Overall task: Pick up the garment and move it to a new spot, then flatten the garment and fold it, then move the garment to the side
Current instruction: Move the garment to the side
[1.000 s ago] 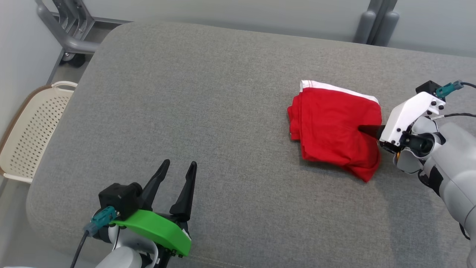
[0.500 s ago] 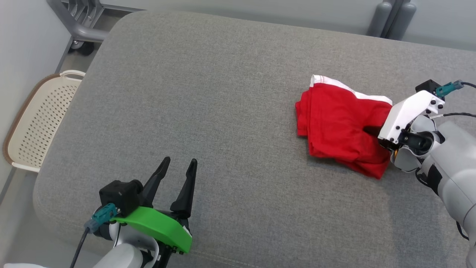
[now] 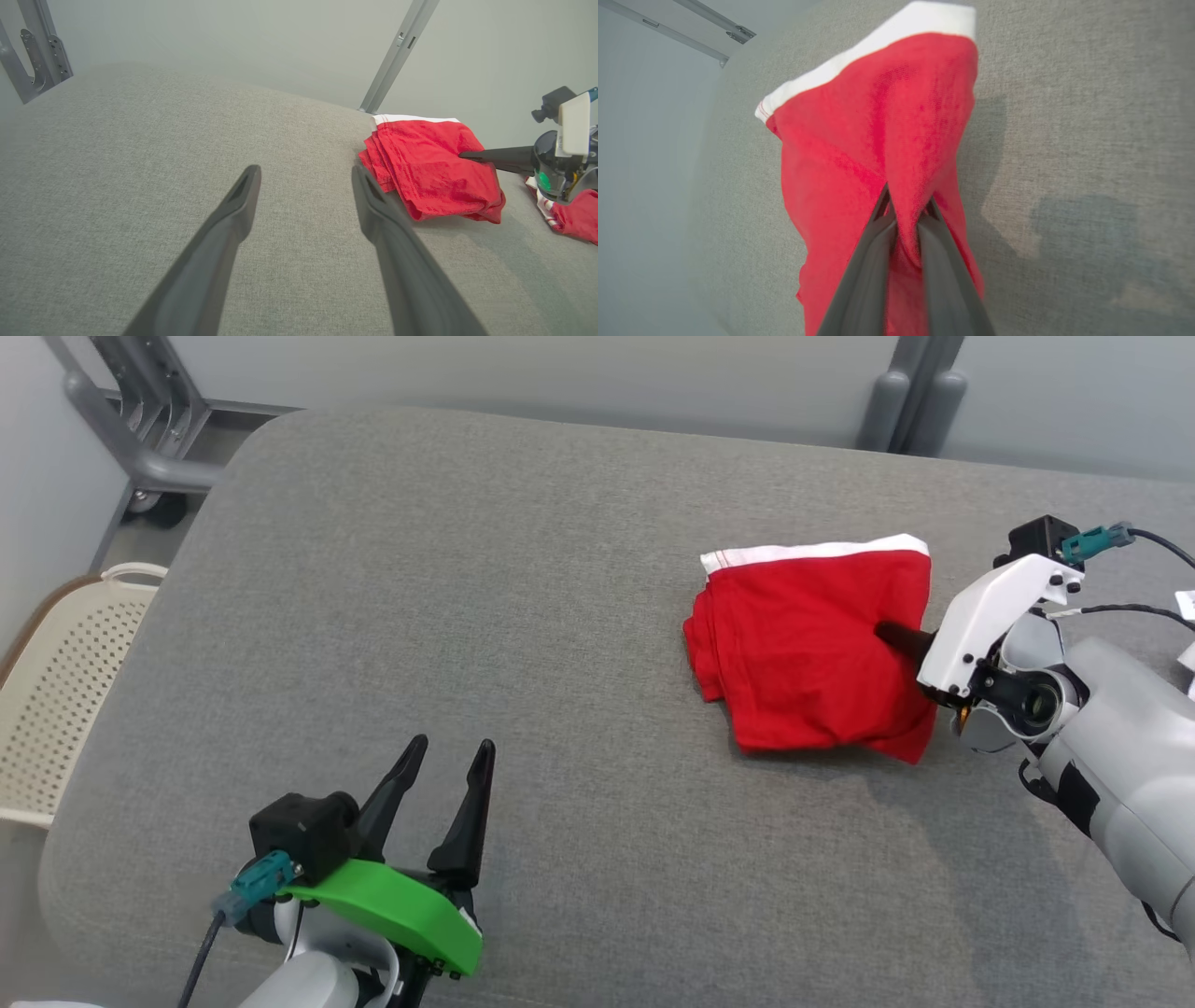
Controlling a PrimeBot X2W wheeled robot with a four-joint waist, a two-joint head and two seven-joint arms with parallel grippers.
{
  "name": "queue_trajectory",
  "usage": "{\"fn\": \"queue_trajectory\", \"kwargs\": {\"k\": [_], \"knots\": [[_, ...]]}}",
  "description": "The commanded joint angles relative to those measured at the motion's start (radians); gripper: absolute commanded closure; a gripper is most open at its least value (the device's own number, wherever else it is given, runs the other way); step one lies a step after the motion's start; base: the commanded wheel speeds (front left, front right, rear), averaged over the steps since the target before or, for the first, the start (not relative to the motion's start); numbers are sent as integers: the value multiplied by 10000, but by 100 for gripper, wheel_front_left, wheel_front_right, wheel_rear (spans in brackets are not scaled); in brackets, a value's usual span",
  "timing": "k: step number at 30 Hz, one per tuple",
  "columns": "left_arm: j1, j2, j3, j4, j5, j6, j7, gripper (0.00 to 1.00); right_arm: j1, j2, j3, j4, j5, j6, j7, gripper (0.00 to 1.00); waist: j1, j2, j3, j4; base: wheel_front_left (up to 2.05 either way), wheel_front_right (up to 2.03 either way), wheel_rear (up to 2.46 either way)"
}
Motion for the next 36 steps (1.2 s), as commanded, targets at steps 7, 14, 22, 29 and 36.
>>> {"fn": "queue_trajectory", "kwargs": {"k": [7,14,22,29,36], "knots": [[-56,64,-78,-247,197,-43,-96,0,286,-450,201,-1054,-267,4,-485,100,0,0,-285,-1628,0,0,0],[-443,23,-318,-200,548,-117,-72,0,236,-555,252,-1812,-127,4,-515,100,0,0,-210,-2780,0,0,0],[-763,-94,-500,-104,801,-227,-74,0,182,-500,361,-2309,-54,4,-551,100,0,0,-120,-3726,0,0,0],[-991,-150,-639,-18,888,-322,-8,0,-52,-556,448,-2728,-41,4,-620,100,0,0,130,-4462,0,0,0],[-1135,-313,-614,-99,573,-515,48,0,-385,-845,497,-2812,-131,4,-685,100,0,0,528,-4555,0,0,0]]}}
